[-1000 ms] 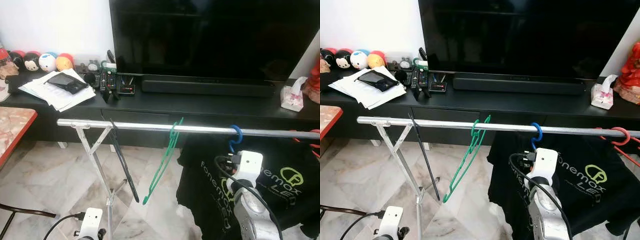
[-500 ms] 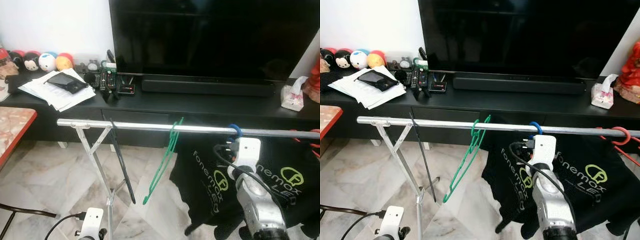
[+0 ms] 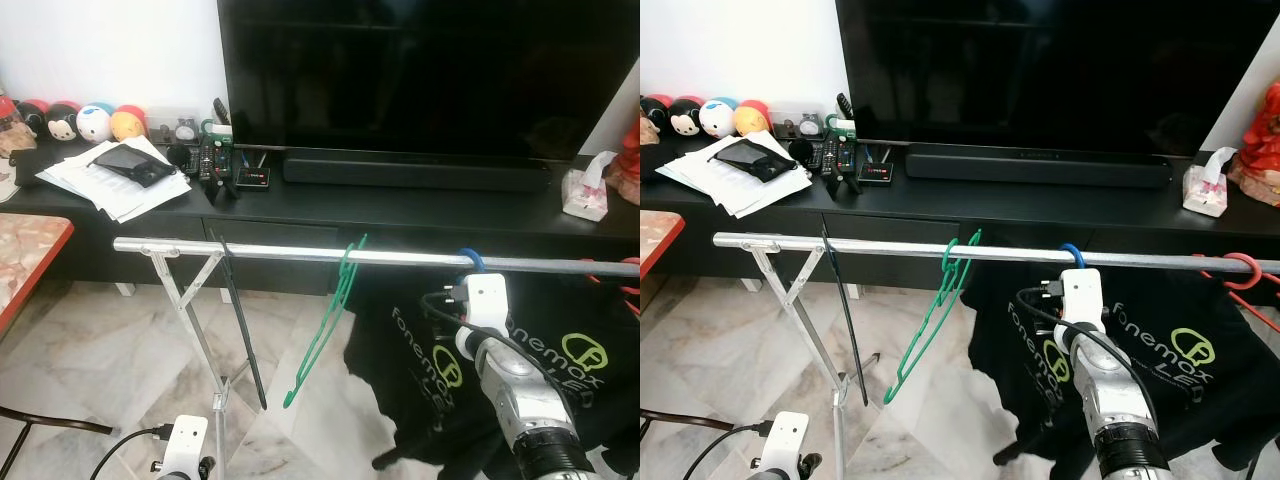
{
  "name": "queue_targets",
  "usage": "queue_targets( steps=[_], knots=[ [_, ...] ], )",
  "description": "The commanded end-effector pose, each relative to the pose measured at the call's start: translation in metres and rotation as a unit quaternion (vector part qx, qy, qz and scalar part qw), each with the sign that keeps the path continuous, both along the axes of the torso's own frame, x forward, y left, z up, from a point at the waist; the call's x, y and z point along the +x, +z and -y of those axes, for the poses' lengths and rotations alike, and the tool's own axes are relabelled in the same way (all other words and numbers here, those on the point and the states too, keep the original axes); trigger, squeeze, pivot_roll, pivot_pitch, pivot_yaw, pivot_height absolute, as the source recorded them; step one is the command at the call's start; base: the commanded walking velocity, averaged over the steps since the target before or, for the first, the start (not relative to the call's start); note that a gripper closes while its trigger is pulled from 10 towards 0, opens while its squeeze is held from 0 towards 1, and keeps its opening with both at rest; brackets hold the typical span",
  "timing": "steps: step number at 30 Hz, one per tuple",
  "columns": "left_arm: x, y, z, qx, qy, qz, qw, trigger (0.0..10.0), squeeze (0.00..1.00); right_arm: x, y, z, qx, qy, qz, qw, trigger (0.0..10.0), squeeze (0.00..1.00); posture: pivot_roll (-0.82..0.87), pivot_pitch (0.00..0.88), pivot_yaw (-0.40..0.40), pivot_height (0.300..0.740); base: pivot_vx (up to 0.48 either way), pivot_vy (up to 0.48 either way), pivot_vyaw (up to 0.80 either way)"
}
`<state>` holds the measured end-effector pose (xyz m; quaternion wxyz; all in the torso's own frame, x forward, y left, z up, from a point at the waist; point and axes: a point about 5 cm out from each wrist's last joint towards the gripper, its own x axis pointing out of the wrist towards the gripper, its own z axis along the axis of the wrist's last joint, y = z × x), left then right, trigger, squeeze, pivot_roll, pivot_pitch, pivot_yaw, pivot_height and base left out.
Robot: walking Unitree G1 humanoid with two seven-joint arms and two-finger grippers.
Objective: Hang hanger
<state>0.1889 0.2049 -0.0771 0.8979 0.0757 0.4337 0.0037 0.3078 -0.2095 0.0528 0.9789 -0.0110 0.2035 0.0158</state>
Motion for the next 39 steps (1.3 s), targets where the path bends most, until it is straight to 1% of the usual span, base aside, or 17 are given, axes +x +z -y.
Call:
queue_targets(
  steps=[1, 3, 5, 11, 14, 17, 18, 19, 20, 26, 31, 39],
  knots=[
    [-0.002, -0.001, 0.0, 0.003, -0.008, -0.008, 1.0, 10.0, 0.0, 0.0, -0.001, 0.004, 0.001, -0.002, -0.003, 1.0, 10.0, 0.0, -0.08, 0.0, -0.049, 0.74, 0.0, 0.0, 0.0],
    [-0.002, -0.001, 0.001, 0.003, -0.009, -0.008, 1.0, 10.0, 0.0, 0.0, -0.003, 0.002, 0.011, 0.002, -0.001, 1.0, 10.0, 0.0, -0.08, 0.0, -0.048, 0.74, 0.0, 0.0, 0.0],
    [-0.002, -0.001, 0.001, 0.003, -0.01, -0.008, 1.0, 10.0, 0.0, -0.002, -0.005, -0.005, 0.031, 0.012, 0.001, 0.999, 10.0, 0.0, -0.07, 0.0, -0.049, 0.74, 0.0, 0.0, 0.0],
    [-0.002, -0.001, 0.0, 0.004, -0.008, -0.008, 1.0, 10.0, 0.0, -0.004, -0.013, -0.012, 0.037, 0.017, -0.012, 0.999, 10.0, 0.0, -0.07, 0.0, -0.049, 0.74, 0.0, 0.0, 0.0],
    [-0.002, -0.001, 0.0, 0.004, -0.007, -0.008, 1.0, 10.0, 0.0, -0.004, -0.014, -0.013, 0.047, 0.015, -0.013, 0.999, 10.0, 0.0, -0.07, 0.0, -0.051, 0.74, 0.0, 0.0, 0.0],
    [-0.002, -0.001, 0.0, 0.004, -0.006, -0.008, 1.0, 10.0, 0.0, -0.005, -0.015, -0.013, 0.045, 0.015, -0.013, 0.999, 10.0, 0.0, -0.06, 0.0, -0.052, 0.74, 0.0, 0.0, 0.0],
    [-0.002, -0.001, 0.0, 0.004, -0.005, -0.008, 1.0, 10.0, 0.0, -0.005, -0.015, -0.012, 0.045, 0.01, -0.012, 0.999, 5.6, 0.0, -0.06, 0.0, -0.052, 0.74, 0.0, 0.0, 0.0],
    [-0.002, -0.001, 0.0, 0.004, -0.005, -0.008, 1.0, 10.0, 0.0, -0.006, -0.015, -0.011, 0.045, 0.008, -0.011, 0.999, 5.6, 0.0, -0.06, 0.0, -0.052, 0.74, 0.0, 0.0, 0.0],
    [-0.002, -0.001, 0.0, 0.004, -0.004, -0.008, 1.0, 10.0, 0.0, -0.005, -0.015, -0.01, 0.049, 0.002, -0.009, 0.999, 0.0, 0.0, -0.06, 0.0, -0.053, 0.74, 0.0, 0.0, 0.0],
    [-0.002, -0.001, 0.0, 0.004, -0.003, -0.008, 1.0, 10.0, 0.0, -0.005, -0.015, -0.01, 0.049, 0.005, -0.008, 0.999, 0.0, 0.0, -0.07, 0.0, -0.054, 0.74, 0.0, 0.0, 0.0],
    [-0.002, -0.001, -0.001, 0.003, -0.001, -0.007, 1.0, 10.0, 0.0, -0.005, -0.017, -0.016, 0.055, 0.011, -0.01, 0.998, 0.0, 0.0, -0.06, 0.0, -0.057, 0.74, 0.0, 0.0, 0.0],
    [-0.003, -0.001, -0.002, 0.002, 0.003, -0.007, 1.0, 10.0, 0.0, -0.004, -0.017, -0.018, 0.058, 0.013, -0.009, 0.998, 0.0, 0.0, -0.06, 0.0, -0.057, 0.74, 0.0, 0.0, 0.0]
  ],
)
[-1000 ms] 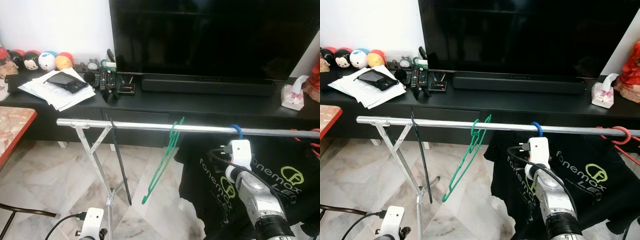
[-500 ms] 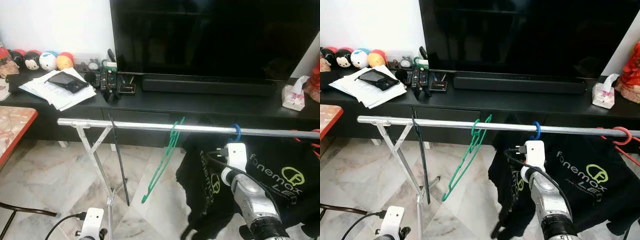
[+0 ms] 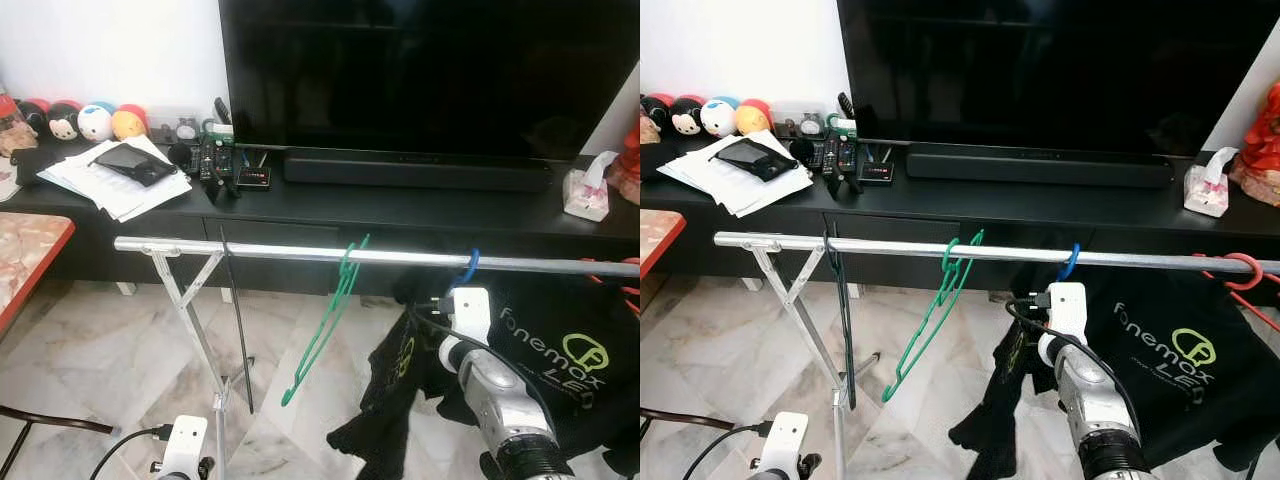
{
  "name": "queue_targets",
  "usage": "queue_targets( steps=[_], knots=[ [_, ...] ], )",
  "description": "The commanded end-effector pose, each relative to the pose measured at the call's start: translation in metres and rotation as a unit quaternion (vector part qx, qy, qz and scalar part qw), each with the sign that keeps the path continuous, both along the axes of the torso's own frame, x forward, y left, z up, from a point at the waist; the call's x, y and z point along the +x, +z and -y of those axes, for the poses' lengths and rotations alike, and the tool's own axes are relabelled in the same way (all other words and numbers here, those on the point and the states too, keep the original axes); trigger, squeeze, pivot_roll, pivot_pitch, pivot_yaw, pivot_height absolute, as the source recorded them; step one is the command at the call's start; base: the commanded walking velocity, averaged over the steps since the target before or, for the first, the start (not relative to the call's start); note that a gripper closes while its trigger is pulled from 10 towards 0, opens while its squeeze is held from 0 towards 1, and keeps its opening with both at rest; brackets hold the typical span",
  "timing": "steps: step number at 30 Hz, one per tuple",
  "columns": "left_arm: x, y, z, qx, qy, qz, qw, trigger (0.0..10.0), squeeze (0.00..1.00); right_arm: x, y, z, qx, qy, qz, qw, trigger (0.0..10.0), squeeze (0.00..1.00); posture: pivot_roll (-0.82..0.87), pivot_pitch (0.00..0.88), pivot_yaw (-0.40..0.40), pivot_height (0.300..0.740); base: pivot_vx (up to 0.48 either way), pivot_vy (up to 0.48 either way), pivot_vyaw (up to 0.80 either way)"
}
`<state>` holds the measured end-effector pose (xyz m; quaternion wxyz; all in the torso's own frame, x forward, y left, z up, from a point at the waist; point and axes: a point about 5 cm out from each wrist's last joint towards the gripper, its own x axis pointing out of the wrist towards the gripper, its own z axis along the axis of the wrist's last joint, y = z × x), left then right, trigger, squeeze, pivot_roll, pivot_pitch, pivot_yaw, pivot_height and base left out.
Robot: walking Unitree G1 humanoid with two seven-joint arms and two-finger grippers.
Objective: Hang hanger
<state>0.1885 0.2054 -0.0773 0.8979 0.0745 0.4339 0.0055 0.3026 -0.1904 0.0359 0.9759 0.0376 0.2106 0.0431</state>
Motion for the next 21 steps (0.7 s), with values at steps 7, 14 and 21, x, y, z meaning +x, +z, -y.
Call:
queue_targets(
  steps=[7, 14, 21],
  knots=[
    [-0.002, -0.001, -0.001, 0.001, 0.001, -0.006, 1.0, 10.0, 0.0, 0.001, -0.001, 0.0, 0.006, -0.003, -0.002, 1.0, 0.0, 0.0, -0.06, 0.0, -0.058, 0.74, 0.0, 0.0, 0.0],
    [-0.001, 0.0, -0.001, 0.001, 0.002, -0.004, 1.0, 10.0, 0.0, 0.0, -0.003, -0.005, 0.008, 0.001, -0.008, 1.0, 0.0, 0.0, -0.06, 0.0, -0.055, 0.74, 0.0, 0.0, 0.0],
    [-0.001, 0.0, -0.002, 0.002, 0.003, -0.004, 1.0, 10.0, 0.0, -0.001, -0.005, -0.009, 0.01, 0.002, -0.011, 1.0, 0.0, 0.0, -0.06, 0.0, -0.055, 0.74, 0.0, 0.0, 0.0]
  ],
)
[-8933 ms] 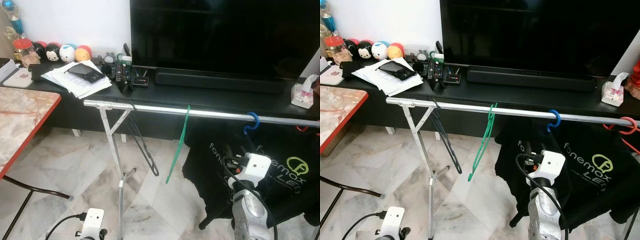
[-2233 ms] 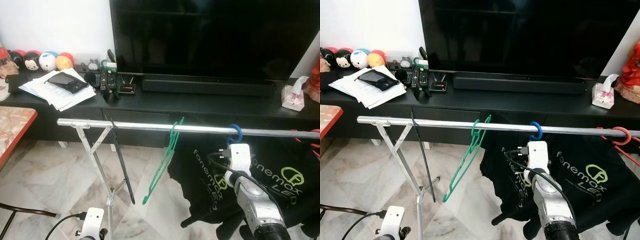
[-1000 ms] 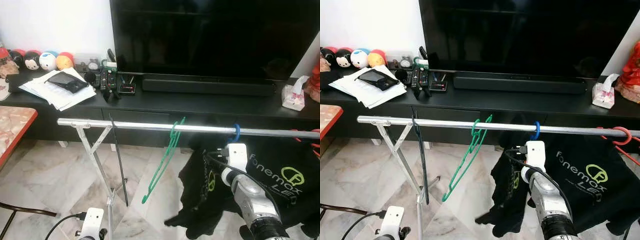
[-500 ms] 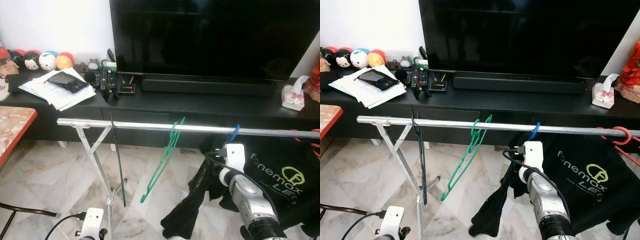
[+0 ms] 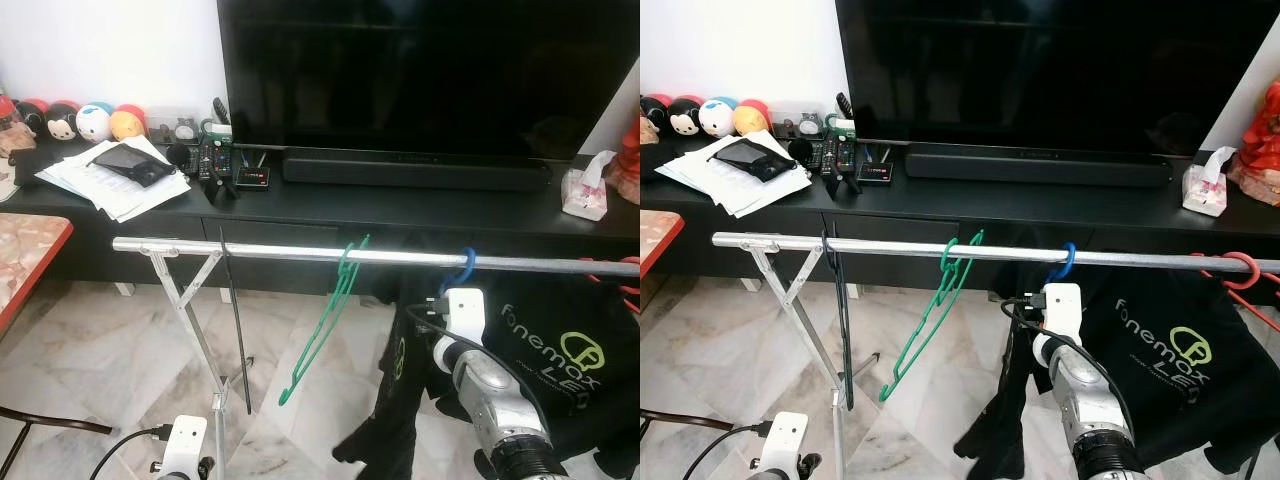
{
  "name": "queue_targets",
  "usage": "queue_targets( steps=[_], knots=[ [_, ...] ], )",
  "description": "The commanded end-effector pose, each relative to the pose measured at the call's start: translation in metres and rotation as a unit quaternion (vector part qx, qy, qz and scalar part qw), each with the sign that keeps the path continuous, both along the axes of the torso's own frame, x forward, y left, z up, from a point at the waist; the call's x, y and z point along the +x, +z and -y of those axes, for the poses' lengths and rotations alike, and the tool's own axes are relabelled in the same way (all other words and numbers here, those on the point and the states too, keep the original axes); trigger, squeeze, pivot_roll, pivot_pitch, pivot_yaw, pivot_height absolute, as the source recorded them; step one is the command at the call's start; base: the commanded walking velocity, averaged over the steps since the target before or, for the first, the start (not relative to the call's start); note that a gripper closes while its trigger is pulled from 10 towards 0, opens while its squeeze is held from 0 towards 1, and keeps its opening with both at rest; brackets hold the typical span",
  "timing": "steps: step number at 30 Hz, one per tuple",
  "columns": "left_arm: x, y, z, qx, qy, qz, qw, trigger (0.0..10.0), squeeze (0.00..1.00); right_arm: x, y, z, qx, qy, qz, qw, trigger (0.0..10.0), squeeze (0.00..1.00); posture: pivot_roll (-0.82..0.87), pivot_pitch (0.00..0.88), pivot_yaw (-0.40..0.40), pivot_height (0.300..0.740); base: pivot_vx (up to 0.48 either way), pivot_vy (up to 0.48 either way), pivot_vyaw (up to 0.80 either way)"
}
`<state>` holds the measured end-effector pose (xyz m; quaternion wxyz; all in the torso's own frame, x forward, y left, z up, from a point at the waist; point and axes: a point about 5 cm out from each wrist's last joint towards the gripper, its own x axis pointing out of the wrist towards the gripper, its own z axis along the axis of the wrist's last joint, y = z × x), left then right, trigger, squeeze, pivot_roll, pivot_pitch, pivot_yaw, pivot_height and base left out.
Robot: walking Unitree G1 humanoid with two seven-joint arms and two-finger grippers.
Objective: Hang hanger
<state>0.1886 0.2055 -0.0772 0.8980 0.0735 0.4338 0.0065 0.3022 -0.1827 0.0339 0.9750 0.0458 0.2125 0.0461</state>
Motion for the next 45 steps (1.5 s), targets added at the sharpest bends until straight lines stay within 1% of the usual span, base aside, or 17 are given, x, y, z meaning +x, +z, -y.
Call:
queue_targets(
  steps=[1, 4, 12, 15, 18, 19, 20, 21, 23, 26, 27, 28, 29, 35, 38, 41, 45],
  knots=[
    [-0.001, 0.0, -0.001, 0.003, 0.001, -0.004, 1.0, 10.0, 0.0, -0.001, -0.003, -0.001, 0.0, -0.001, -0.009, 1.0, 0.0, 0.0, -0.06, 0.0, -0.055, 0.74, 0.0, 0.0, 0.0],
    [-0.001, 0.0, -0.002, 0.003, 0.002, -0.004, 1.0, 10.0, 0.0, -0.002, -0.002, 0.0, -0.001, -0.007, -0.004, 1.0, 0.0, 0.0, -0.06, 0.0, -0.055, 0.74, 0.0, 0.0, 0.0],
    [0.003, 0.002, -0.004, 0.007, 0.013, 0.003, 1.0, 10.0, 0.0, -0.003, 0.004, 0.004, -0.007, -0.047, 0.034, 0.998, 0.0, 0.0, -0.07, 0.0, -0.052, 0.74, 0.0, 0.0, 0.0],
    [0.005, 0.003, -0.004, 0.008, 0.013, 0.004, 1.0, 10.0, 0.0, -0.006, 0.002, 0.004, -0.025, -0.05, 0.039, 0.998, 0.0, 0.0, -0.08, 0.0, -0.048, 0.74, 0.0, 0.0, 0.0],
    [0.007, 0.004, -0.003, 0.009, 0.013, 0.007, 1.0, 10.0, 0.0, -0.004, 0.008, 0.004, -0.023, -0.069, 0.065, 0.995, 0.0, 0.0, -0.09, 0.0, -0.046, 0.74, 0.0, 0.0, 0.0],
    [0.008, 0.004, -0.002, 0.01, 0.013, 0.009, 1.0, 10.0, 0.0, -0.003, 0.01, 0.005, -0.031, -0.069, 0.072, 0.995, 0.0, 0.0, -0.09, 0.0, -0.045, 0.74, 0.0, 0.0, 0.0],
    [0.009, 0.005, -0.003, 0.012, 0.015, 0.011, 1.0, 10.0, 0.0, -0.002, 0.015, 0.003, -0.049, -0.063, 0.093, 0.992, 0.0, 0.0, -0.09, 0.0, -0.044, 0.74, 0.0, 0.0, 0.0],
    [0.01, 0.005, -0.003, 0.012, 0.016, 0.011, 1.0, 10.0, 0.0, -0.002, 0.016, 0.003, -0.053, -0.062, 0.097, 0.992, 0.0, 0.0, -0.09, 0.0, -0.044, 0.74, 0.0, 0.0, 0.0],
    [0.011, 0.006, -0.004, 0.012, 0.019, 0.013, 1.0, 10.0, 0.0, -0.001, 0.022, 0.003, -0.032, -0.081, 0.121, 0.989, 0.0, 0.0, -0.09, 0.0, -0.042, 0.74, 0.0, 0.0, 0.0],
    [0.014, 0.008, -0.005, 0.011, 0.023, 0.017, 1.0, 10.0, 0.0, -0.001, 0.029, 0.006, -0.025, -0.097, 0.146, 0.984, 0.0, 0.0, -0.09, 0.0, -0.043, 0.74, 0.0, 0.0, 0.0],
    [0.014, 0.008, -0.005, 0.011, 0.025, 0.018, 0.999, 10.0, 0.0, -0.001, 0.03, 0.007, -0.022, -0.102, 0.156, 0.982, 1.6, 0.0, -0.09, 0.0, -0.043, 0.74, 0.0, 0.0, 0.0],
    [0.015, 0.008, -0.005, 0.011, 0.025, 0.019, 0.999, 10.0, 0.0, -0.001, 0.031, 0.007, -0.021, -0.103, 0.158, 0.982, 1.6, 0.0, -0.09, 0.0, -0.043, 0.74, 0.0, 0.0, 0.0],
    [0.015, 0.008, -0.005, 0.011, 0.026, 0.019, 0.999, 10.0, 0.0, -0.001, 0.031, 0.007, -0.027, -0.102, 0.161, 0.981, 10.0, 0.0, -0.09, 0.0, -0.043, 0.74, 0.0, 0.0, 0.0],
    [0.013, 0.008, -0.005, 0.009, 0.032, 0.02, 0.999, 10.0, 0.0, -0.007, 0.025, 0.009, -0.031, -0.116, 0.168, 0.978, 10.0, 0.0, -0.08, 0.0, -0.052, 0.74, 0.0, 0.0, 0.0],
    [0.01, 0.006, -0.005, 0.009, 0.034, 0.018, 0.999, 10.0, 0.0, -0.014, 0.013, 0.007, -0.034, -0.11, 0.151, 0.982, 10.0, 0.0, -0.08, 0.0, -0.06, 0.74, 0.0, 0.0, 0.0],
    [0.006, 0.004, -0.006, 0.006, 0.043, 0.018, 0.999, 10.0, 0.0, -0.025, -0.006, 0.009, -0.042, -0.111, 0.112, 0.987, 10.0, 0.0, -0.07, 0.0, -0.069, 0.74, 0.0, 0.0, 0.0],
    [0.003, 0.003, -0.005, 0.006, 0.044, 0.016, 0.999, 10.0, 0.0, -0.031, -0.011, 0.008, -0.047, -0.103, 0.106, 0.988, 10.0, 0.0, -0.06, 0.0, -0.075, 0.74, 0.0, 0.0, 0.0]
  ],
)
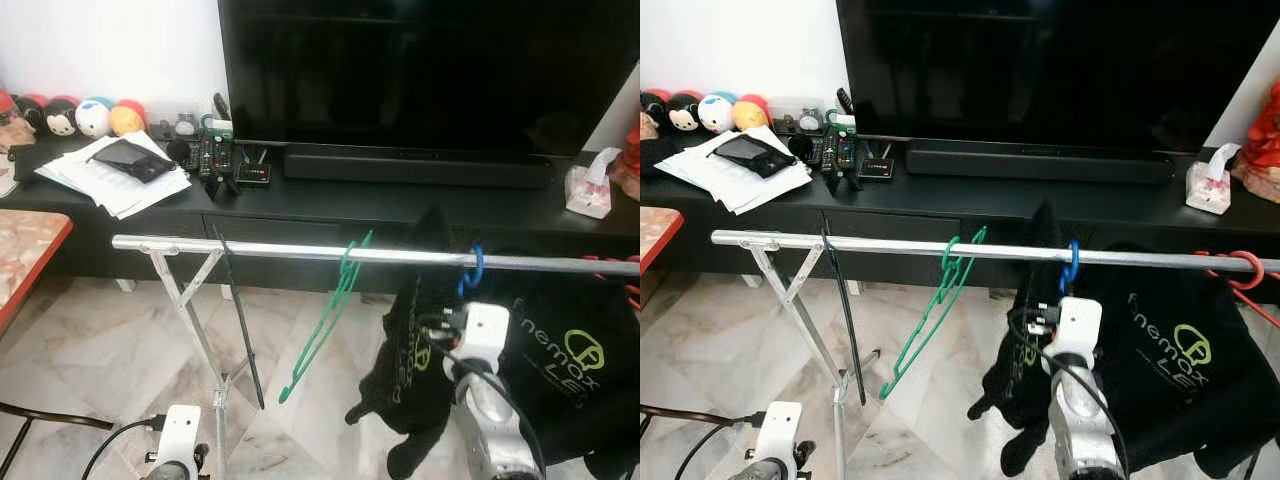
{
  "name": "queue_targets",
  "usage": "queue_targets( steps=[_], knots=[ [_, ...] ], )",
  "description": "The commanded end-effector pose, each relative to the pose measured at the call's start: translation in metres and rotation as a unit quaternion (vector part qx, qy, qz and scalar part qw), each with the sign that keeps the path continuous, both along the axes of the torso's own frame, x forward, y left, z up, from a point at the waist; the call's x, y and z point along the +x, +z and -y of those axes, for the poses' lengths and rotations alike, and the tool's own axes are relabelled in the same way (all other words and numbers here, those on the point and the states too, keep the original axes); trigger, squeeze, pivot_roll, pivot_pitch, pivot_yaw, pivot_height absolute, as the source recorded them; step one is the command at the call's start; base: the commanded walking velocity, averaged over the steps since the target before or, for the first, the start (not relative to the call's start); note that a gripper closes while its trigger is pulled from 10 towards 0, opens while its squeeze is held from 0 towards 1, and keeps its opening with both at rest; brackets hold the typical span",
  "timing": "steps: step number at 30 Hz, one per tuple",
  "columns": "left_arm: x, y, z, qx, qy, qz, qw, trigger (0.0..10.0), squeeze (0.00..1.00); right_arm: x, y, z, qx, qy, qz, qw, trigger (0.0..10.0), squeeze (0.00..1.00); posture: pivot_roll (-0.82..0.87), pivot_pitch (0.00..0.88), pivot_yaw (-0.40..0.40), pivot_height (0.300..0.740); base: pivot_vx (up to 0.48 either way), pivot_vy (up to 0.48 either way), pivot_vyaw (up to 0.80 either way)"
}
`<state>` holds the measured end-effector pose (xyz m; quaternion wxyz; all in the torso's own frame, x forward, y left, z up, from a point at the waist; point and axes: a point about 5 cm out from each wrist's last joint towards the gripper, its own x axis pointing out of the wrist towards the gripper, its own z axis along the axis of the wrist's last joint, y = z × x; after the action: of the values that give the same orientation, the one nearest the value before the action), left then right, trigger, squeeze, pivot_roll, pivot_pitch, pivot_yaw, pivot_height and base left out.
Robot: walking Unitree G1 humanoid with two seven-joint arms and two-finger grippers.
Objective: Hang hanger
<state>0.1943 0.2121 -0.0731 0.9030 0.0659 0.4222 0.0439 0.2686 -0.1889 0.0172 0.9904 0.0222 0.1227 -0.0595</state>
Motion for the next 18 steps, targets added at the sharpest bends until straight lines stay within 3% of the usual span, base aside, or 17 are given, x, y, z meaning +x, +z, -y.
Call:
queue_targets(
  steps=[1, 11, 18],
  knots=[
    [-0.003, -0.002, 0.002, -0.003, 0.007, 0.0, 1.0, 10.0, 0.0, 0.002, 0.005, 0.003, -0.006, -0.001, 0.018, 1.0, 10.0, 0.0, -0.06, 0.0, -0.076, 0.74, 0.0, 0.0, 0.0],
    [-0.007, -0.004, 0.004, -0.003, 0.006, -0.002, 1.0, 10.0, 0.0, -0.007, 0.004, 0.006, -0.005, -0.004, 0.034, 0.999, 10.0, 0.0, -0.08, 0.0, -0.07, 0.74, 0.0, 0.0, 0.0],
    [-0.018, -0.009, 0.005, -0.003, -0.007, -0.018, 1.0, 10.0, 0.0, -0.024, 0.001, 0.016, -0.01, -0.02, 0.041, 0.999, 10.0, 0.0, -0.11, 0.0, -0.061, 0.74, 0.0, 0.0, 0.0]
  ],
)
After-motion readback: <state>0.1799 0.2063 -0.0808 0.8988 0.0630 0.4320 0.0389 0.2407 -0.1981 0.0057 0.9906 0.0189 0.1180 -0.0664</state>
